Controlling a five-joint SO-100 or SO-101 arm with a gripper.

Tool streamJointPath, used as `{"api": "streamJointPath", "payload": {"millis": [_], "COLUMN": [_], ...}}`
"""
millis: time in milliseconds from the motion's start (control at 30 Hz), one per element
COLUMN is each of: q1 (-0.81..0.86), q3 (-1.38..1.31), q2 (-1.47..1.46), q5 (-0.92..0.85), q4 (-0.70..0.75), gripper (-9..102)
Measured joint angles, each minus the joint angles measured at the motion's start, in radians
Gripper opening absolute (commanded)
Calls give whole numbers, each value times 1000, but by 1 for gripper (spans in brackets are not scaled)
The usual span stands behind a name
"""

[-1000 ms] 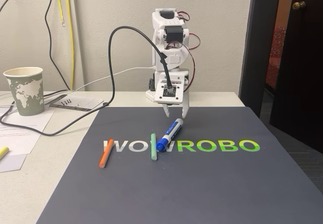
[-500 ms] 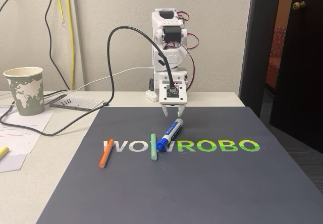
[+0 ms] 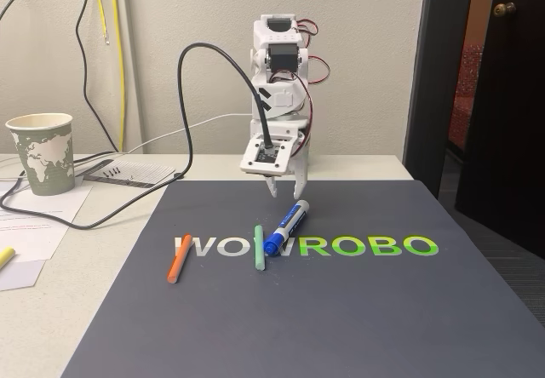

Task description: Pick up the blue marker.

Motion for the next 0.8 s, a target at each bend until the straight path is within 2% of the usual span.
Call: {"api": "streamJointPath", "payload": {"millis": [800], "q1": [37], "q3": [-2], "q2": [-26], "q5": [31], "q4": [21], "gripper": [18]}}
